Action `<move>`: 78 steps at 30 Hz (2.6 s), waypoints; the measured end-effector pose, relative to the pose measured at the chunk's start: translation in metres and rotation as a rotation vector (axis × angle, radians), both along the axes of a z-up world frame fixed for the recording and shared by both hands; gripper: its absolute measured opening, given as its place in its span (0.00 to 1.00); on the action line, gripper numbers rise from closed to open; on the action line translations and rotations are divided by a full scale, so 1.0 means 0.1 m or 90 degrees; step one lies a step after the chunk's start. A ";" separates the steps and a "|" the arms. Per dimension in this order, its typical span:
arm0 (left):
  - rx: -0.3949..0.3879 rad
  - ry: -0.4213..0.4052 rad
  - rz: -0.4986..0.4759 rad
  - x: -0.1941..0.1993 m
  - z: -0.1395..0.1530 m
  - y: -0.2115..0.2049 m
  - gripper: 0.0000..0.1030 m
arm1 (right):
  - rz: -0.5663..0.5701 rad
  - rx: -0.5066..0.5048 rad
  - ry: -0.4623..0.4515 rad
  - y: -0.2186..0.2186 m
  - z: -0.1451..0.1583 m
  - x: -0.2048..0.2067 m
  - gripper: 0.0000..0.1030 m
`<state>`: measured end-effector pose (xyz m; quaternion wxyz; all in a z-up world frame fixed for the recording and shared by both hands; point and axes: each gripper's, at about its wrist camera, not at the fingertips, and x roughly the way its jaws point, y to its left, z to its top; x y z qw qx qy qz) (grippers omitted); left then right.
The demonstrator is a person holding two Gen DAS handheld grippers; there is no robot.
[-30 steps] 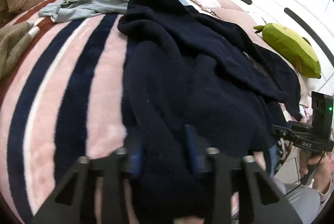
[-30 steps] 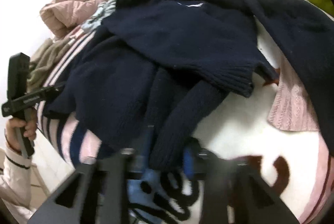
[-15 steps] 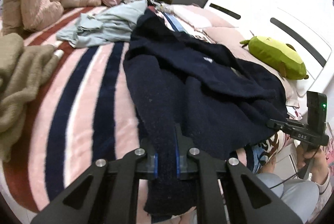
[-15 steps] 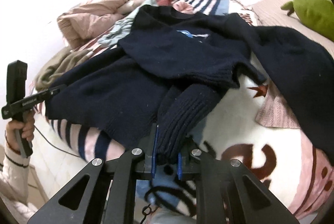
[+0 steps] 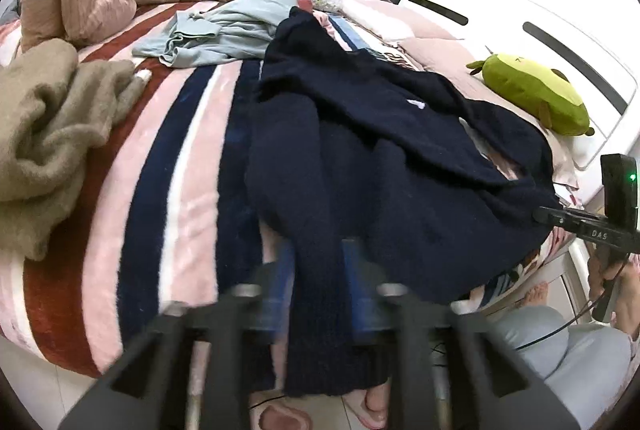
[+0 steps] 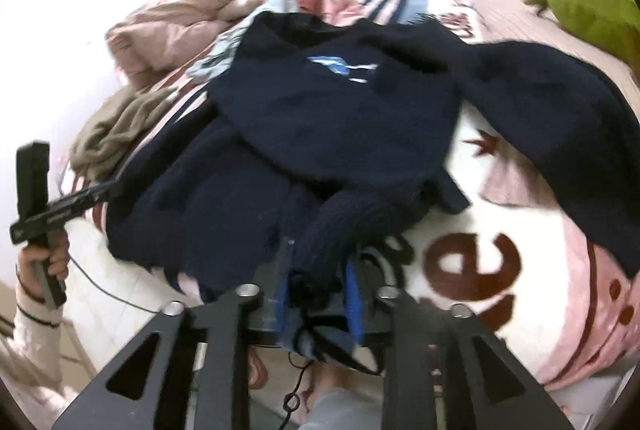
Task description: Fold small clothes
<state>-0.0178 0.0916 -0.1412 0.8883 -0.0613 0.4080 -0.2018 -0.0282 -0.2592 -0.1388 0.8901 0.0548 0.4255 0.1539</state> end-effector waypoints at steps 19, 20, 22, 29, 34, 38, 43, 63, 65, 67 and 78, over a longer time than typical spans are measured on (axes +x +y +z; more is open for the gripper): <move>0.007 -0.122 0.034 0.53 0.38 -0.15 0.72 | -0.351 -0.103 -0.078 -1.59 0.17 0.02 0.75; 0.004 -0.119 0.035 0.56 0.36 -0.16 0.72 | -0.369 -0.092 -0.076 -1.73 0.13 0.03 0.76; 0.001 -0.115 0.037 0.61 0.33 -0.20 0.72 | -0.386 -0.072 -0.073 -1.93 0.07 0.03 0.83; 0.027 -0.114 0.046 0.75 0.26 -0.33 0.73 | -0.438 -0.039 -0.017 -2.39 -0.21 0.09 0.84; 0.040 -0.119 0.054 0.79 0.23 -0.42 0.73 | -0.421 -0.066 -0.037 -2.36 -0.27 0.05 0.57; 0.039 -0.121 0.045 0.78 0.23 -0.49 0.73 | -0.424 -0.118 -0.055 -2.33 -0.23 -0.07 0.35; 0.034 -0.127 0.041 0.74 0.28 -0.50 0.73 | -0.408 -0.137 -0.083 -2.38 -0.16 -0.14 0.41; -0.007 -0.155 0.048 0.46 0.39 -0.16 0.75 | -0.309 -0.120 0.024 -2.31 -0.32 0.31 0.62; -0.016 -0.153 0.052 0.44 0.40 -0.12 0.75 | -0.304 -0.126 0.013 -2.25 -0.27 0.24 0.31; -0.020 -0.154 0.054 0.43 0.42 -0.11 0.75 | -0.284 -0.109 -0.032 -2.13 -0.17 0.09 0.15; -0.081 -0.182 0.051 0.32 0.60 0.06 0.75 | -0.217 -0.006 -0.210 -1.38 0.80 -0.15 0.12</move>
